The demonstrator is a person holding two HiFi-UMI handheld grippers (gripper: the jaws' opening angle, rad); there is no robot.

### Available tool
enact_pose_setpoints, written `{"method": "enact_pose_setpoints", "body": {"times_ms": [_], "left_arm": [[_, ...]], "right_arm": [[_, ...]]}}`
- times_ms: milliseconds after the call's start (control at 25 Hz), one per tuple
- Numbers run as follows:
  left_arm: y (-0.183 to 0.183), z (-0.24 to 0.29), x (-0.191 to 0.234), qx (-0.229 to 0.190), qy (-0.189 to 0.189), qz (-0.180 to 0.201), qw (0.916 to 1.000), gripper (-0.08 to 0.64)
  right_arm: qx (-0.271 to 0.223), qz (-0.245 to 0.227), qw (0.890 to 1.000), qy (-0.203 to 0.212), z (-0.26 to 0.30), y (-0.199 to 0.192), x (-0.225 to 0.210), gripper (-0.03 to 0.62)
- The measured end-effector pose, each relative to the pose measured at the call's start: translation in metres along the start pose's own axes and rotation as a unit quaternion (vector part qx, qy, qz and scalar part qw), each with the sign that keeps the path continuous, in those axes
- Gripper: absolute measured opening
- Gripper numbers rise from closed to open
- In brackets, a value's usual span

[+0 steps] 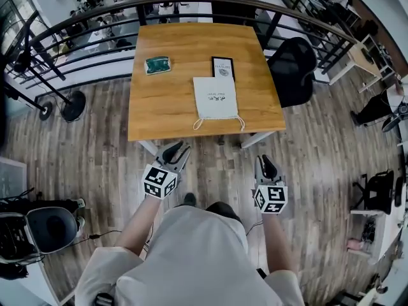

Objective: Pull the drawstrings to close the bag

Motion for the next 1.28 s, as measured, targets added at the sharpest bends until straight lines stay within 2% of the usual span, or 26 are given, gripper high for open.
{"method": "enact_pose_setpoints", "body": {"times_ms": [360,680,1000,1280], "left_arm": [[0.000,0.027,0.025,0.012,-0.002,-0.011,0.9999,0.107],[0.007,0.073,0.042,0.015,0.018,-0.016,0.9996,0.109],[0.005,0.122,0.071,0.036,0.050,-0.028,0.9977,0.109],[-0.024,0.159,0.084,0.071,0.080,-0.042,0.9934,0.109]], "right_arm": [[0.015,0.002,1.000,0.002,0.036,0.000,-0.004,0.075],[0.023,-0.004,1.000,0.022,0.094,0.003,-0.037,0.075],[0.046,-0.020,0.997,0.060,0.165,0.004,-0.063,0.075],[0.077,-0.039,0.991,0.100,0.222,-0.023,-0.076,0.075]]}}
Point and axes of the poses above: the fingertips, and each gripper's own axes: z forward along the fingers, x to its left, y out of its top, the point moved 2 cm from there along -z, backward along the fingers, and after that the axes turned 11 degrees about -y, right-handed, at the moved point
